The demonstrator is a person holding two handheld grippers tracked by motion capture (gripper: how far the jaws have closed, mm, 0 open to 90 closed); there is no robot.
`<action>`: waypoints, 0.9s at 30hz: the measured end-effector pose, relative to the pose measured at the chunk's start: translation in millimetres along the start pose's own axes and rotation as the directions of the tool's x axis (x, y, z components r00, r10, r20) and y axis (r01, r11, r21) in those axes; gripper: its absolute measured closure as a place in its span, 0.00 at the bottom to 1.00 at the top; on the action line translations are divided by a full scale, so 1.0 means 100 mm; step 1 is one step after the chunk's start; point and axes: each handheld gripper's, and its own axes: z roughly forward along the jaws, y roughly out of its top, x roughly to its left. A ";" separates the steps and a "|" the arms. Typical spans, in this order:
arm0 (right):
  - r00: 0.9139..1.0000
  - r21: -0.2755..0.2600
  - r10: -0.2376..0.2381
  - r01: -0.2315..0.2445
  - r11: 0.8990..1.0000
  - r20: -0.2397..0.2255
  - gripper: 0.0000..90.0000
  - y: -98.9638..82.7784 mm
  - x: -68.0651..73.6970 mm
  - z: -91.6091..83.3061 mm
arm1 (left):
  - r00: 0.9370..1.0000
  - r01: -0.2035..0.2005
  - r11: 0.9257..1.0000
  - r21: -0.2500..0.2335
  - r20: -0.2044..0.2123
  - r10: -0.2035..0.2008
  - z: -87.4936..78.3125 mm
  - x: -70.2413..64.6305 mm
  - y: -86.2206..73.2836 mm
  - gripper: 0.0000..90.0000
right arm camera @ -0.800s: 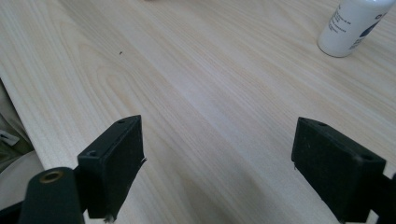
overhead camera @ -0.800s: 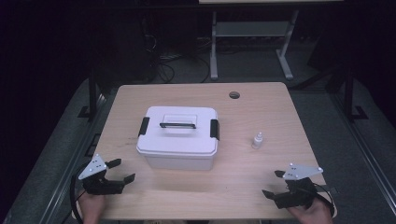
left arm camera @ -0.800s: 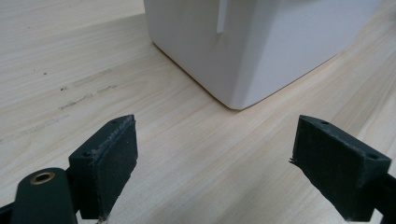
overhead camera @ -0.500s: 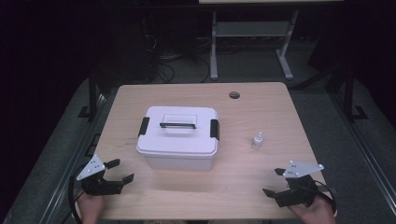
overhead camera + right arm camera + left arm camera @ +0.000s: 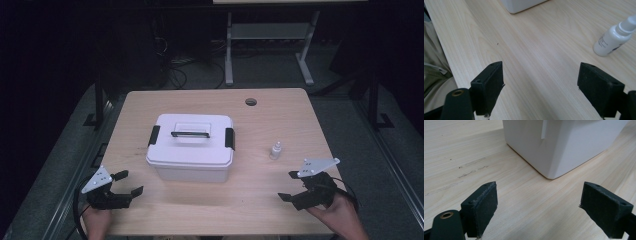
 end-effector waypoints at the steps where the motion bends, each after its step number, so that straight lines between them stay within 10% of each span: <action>1: 1.000 0.000 0.000 0.000 1.000 0.000 0.23 0.00 0.00 0.00 | 1.000 0.000 1.000 0.000 0.000 0.000 0.00 0.00 0.00 0.15; 27: 0.998 0.067 -0.038 0.041 0.997 -0.045 0.27 0.66 -0.05 -0.05 | 1.000 0.023 0.999 -0.030 -0.006 -0.023 -0.04 0.04 -0.01 0.15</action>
